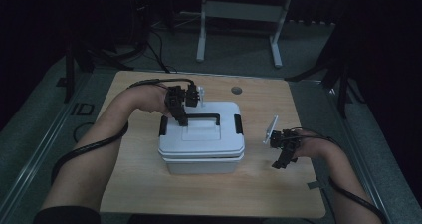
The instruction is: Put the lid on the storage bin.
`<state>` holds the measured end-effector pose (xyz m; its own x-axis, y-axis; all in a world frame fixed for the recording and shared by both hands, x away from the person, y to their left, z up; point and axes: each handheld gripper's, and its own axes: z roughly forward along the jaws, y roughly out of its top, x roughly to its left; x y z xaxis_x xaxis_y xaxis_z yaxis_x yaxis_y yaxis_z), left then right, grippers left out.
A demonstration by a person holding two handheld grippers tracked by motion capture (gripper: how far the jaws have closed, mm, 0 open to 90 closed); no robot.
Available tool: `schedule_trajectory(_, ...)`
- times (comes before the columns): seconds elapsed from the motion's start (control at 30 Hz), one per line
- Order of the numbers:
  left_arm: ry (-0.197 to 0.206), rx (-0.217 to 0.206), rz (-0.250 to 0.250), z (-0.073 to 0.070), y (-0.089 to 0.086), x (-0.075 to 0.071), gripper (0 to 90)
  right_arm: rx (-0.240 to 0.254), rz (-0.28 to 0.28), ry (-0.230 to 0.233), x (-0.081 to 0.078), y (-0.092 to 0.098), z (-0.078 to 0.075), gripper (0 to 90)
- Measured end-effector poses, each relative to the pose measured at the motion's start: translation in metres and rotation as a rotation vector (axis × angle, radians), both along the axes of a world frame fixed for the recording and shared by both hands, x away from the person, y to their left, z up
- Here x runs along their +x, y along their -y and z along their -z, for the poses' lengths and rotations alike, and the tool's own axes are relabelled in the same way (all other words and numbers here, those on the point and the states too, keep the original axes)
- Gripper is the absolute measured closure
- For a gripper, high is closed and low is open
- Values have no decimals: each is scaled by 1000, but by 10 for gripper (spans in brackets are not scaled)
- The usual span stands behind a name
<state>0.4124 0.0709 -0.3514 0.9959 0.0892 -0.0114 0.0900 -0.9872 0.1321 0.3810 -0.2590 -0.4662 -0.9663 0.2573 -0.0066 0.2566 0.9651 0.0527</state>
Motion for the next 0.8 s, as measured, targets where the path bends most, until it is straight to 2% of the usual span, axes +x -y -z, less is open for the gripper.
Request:
schedule_trajectory(0.1, -14, -6, 12, 5, 4, 1, 836, 3, -6, -1, 0, -1, 1, 159)
schedule_trajectory(0.23, -15, 8, 9, 8, 7, 2, 836, -2, -4, -3, 1, -1, 2, 159)
schedule_trajectory(0.53, -22, 14, 5, 10, 6, 0, 836, -3, -4, -5, 1, -2, 3, 159)
schedule_trajectory(0.8, -41, 20, -4, 18, 6, 1, 836, -10, -10, -8, 1, -5, 5, 159)
